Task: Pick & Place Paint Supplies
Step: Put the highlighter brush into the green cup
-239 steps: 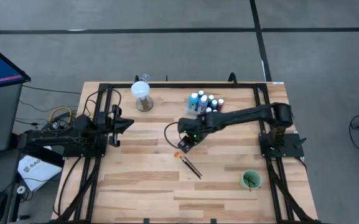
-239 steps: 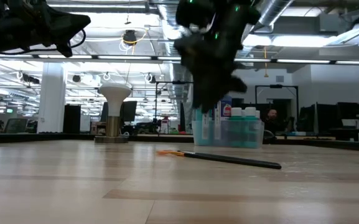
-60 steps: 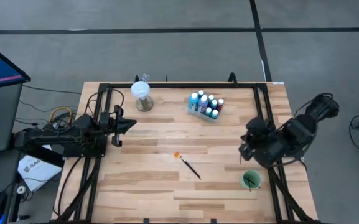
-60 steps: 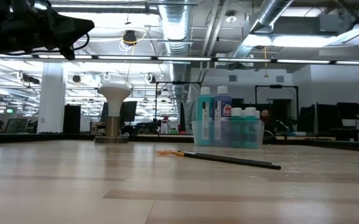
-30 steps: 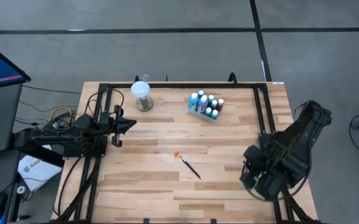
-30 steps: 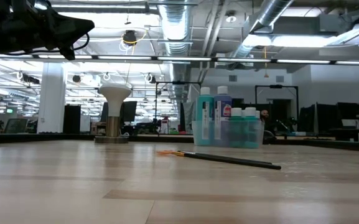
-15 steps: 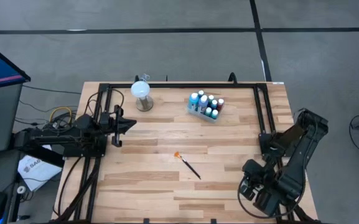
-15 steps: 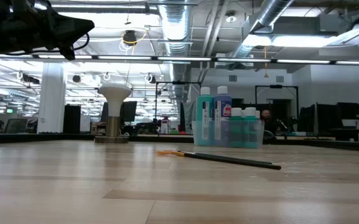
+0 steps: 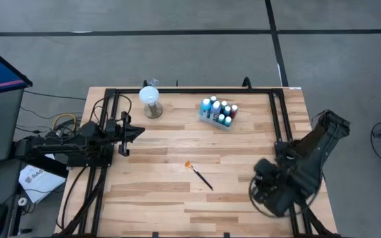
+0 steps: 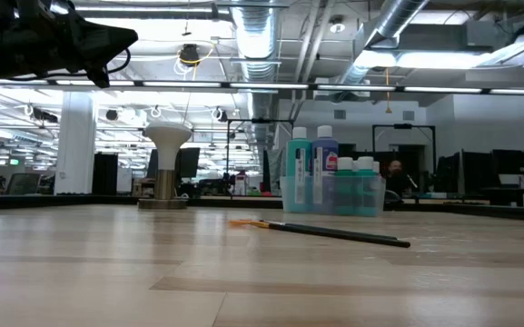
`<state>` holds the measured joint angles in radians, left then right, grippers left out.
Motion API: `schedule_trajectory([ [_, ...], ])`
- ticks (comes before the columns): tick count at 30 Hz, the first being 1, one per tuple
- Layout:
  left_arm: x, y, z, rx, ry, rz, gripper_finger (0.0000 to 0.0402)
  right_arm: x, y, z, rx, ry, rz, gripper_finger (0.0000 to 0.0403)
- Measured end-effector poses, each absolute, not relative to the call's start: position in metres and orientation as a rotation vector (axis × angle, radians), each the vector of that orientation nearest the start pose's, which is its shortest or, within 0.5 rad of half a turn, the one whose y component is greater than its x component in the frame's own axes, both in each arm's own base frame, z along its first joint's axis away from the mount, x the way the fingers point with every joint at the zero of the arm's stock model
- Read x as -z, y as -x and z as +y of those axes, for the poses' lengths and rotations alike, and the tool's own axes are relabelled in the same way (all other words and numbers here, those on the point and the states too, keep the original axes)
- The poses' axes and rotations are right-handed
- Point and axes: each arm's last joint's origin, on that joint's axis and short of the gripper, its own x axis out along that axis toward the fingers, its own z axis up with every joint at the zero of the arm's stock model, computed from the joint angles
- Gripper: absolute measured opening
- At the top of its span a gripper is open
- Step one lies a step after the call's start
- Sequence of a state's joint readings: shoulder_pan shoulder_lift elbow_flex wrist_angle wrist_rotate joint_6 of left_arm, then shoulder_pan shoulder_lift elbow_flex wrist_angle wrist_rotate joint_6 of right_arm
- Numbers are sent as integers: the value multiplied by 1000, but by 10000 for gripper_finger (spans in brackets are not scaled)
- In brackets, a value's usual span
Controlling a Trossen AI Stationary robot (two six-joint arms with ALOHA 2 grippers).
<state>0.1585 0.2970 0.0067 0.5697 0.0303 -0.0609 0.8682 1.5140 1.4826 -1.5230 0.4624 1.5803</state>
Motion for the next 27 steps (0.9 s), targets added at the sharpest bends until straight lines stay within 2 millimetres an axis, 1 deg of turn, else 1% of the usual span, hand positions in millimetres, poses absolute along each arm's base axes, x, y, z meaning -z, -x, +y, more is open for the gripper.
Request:
schedule_trajectory([
  [2,-195,-111,17,-118,34,-282,2,-333,-188,172,583,-443,990,148],
  [5,-195,-111,17,-118,34,-282,2,-338,-221,155,498,-438,923,158],
  [7,-195,-111,17,-119,34,-282,2,-336,-249,144,445,-400,874,159],
  [9,-195,-111,17,-118,34,-282,2,-328,-279,136,401,-325,839,159],
  [12,-195,-111,17,-118,34,-282,2,-309,-320,122,372,-226,812,161],
  [16,-195,-111,17,-118,34,-282,2,-275,-358,100,415,-205,850,170],
  [21,-195,-111,17,-118,34,-282,2,-229,-387,82,427,-244,948,188],
  [24,-195,-111,17,-118,34,-282,2,-205,-403,78,400,-282,970,196],
  [27,-195,-111,17,-118,34,-282,2,-187,-414,74,369,-305,977,198],
])
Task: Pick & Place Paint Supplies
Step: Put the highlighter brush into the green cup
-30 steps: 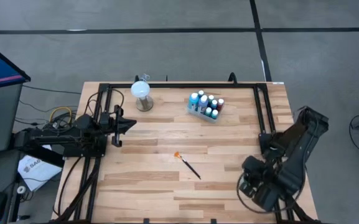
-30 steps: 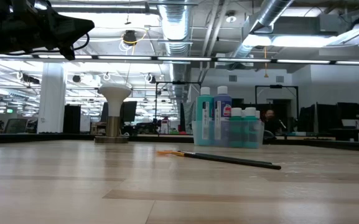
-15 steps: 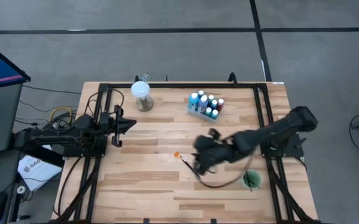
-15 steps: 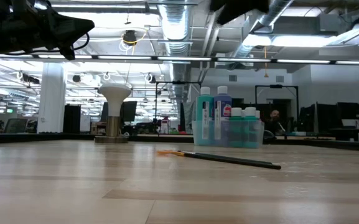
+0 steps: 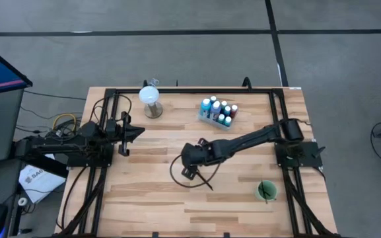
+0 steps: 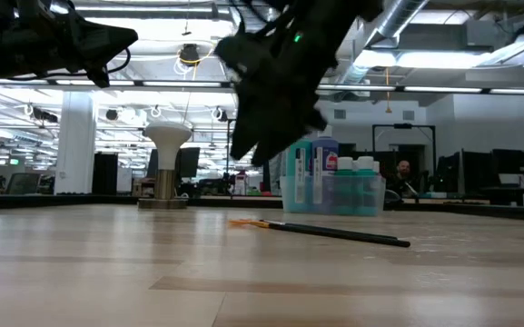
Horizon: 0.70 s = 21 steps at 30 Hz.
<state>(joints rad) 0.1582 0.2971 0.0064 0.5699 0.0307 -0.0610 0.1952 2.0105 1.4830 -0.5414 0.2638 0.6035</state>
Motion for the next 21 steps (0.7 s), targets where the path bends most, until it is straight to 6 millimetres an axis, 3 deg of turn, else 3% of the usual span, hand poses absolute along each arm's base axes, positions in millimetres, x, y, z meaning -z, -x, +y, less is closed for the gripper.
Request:
schedule_trajectory([
  [9,-195,-111,17,-119,34,-282,2,-164,-427,62,345,-313,991,189],
  [17,-195,-111,17,-118,34,-281,2,-128,-429,64,366,-283,1076,192],
  [21,-194,-112,17,-118,34,-279,2,-128,-431,65,351,-295,1068,194],
])
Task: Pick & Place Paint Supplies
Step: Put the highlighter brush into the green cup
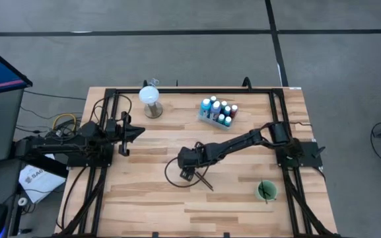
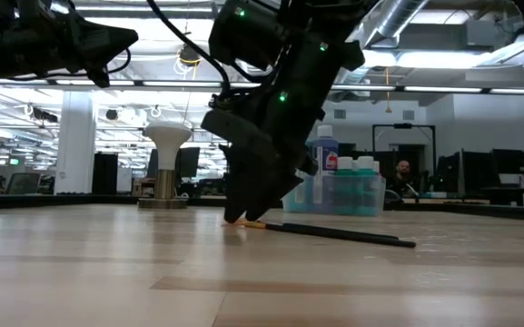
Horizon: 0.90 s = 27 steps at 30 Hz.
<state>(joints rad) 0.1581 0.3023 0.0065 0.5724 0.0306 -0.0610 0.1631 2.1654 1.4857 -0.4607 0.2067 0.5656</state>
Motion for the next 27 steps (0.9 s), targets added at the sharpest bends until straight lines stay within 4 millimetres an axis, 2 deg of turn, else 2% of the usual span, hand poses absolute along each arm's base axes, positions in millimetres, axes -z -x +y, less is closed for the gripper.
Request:
schedule_trajectory([
  [3,-195,-111,17,-118,34,-283,2,-127,-431,63,359,-294,1076,181],
  [7,-195,-111,17,-118,34,-284,2,-127,-430,61,355,-299,1093,141],
  [15,-195,-111,17,-118,34,-285,2,-126,-427,60,339,-306,1132,10],
  [21,-195,-111,17,-118,34,-286,2,-130,-425,63,342,-306,1129,2],
  [27,-196,-111,17,-118,33,-292,2,-155,-420,71,321,-288,1078,1],
])
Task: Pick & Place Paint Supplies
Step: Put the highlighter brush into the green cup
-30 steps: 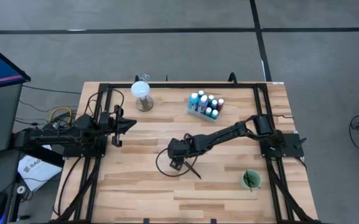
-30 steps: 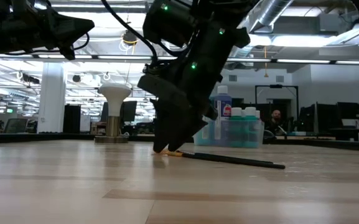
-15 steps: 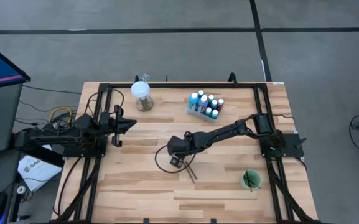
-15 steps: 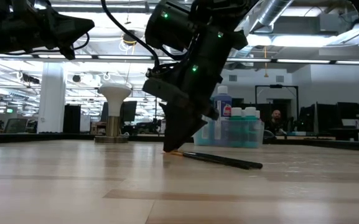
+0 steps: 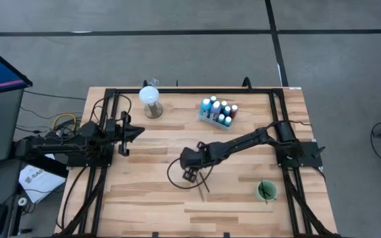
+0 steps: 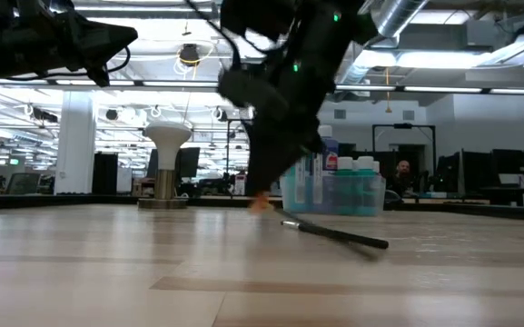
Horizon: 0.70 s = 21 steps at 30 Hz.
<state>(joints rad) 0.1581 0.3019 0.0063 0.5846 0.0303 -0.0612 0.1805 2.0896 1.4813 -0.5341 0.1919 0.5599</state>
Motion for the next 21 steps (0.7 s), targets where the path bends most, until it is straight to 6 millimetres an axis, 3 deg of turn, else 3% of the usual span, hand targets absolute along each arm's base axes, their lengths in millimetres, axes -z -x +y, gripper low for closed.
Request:
schedule_trajectory([
  [11,-196,-111,17,-118,33,-293,2,-215,-406,84,290,-260,918,0],
  [21,-196,-111,17,-118,33,-293,2,-279,-360,112,213,-295,866,0],
])
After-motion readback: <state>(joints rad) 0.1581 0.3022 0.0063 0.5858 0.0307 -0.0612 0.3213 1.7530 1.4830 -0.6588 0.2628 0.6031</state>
